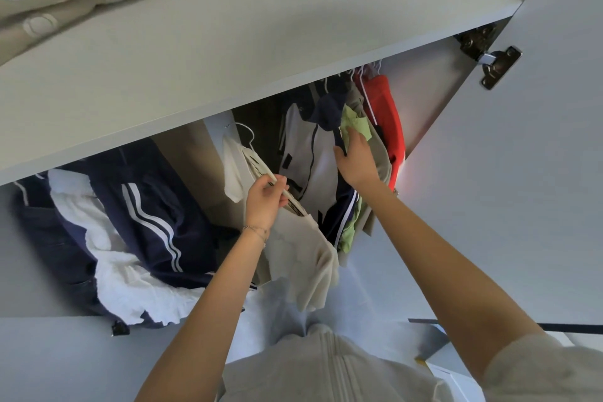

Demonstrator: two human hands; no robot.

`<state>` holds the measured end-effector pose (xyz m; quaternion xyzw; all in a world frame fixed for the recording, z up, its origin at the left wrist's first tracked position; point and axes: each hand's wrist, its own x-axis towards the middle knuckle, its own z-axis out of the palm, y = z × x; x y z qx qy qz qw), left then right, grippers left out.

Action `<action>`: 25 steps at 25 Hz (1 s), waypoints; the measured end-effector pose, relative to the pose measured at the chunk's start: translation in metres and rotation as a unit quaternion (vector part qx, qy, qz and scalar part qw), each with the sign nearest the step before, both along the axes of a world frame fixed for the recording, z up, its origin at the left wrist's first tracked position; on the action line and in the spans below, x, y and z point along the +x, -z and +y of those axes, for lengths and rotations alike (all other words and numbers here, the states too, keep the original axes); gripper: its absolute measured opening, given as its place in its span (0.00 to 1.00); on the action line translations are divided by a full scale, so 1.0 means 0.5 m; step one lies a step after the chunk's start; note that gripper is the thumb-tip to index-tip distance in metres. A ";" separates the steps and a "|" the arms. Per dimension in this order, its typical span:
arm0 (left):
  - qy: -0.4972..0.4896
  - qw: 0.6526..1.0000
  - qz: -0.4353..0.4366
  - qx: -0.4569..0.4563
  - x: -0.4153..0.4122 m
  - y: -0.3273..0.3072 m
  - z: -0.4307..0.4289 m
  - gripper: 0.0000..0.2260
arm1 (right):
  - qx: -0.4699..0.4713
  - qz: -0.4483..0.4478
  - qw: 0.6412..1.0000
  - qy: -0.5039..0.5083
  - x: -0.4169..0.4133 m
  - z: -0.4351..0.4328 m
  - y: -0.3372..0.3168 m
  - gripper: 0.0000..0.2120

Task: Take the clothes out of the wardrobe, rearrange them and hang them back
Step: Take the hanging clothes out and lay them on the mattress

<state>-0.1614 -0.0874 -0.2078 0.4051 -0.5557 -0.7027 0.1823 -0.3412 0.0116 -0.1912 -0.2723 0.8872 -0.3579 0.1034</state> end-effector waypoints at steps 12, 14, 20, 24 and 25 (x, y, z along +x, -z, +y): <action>-0.008 0.997 -0.016 -0.069 0.007 0.003 -0.031 0.04 | 0.016 -0.032 0.998 0.057 -0.025 -0.069 0.015 0.11; -0.004 0.997 -0.020 -0.081 0.008 0.003 -0.040 0.06 | -0.040 -0.070 0.994 0.077 -0.016 -0.071 0.011 0.11; 0.019 0.992 -0.037 -0.118 0.007 -0.009 -0.042 0.09 | -0.115 -0.059 0.989 0.065 0.014 -0.028 -0.022 0.16; 0.045 0.987 -0.010 -0.155 0.007 -0.024 -0.025 0.08 | -0.135 -0.013 0.990 0.046 0.078 0.037 -0.032 0.17; 0.055 0.985 -0.004 -0.165 0.005 -0.029 -0.020 0.08 | -0.130 -0.004 0.991 0.038 0.102 0.056 -0.030 0.16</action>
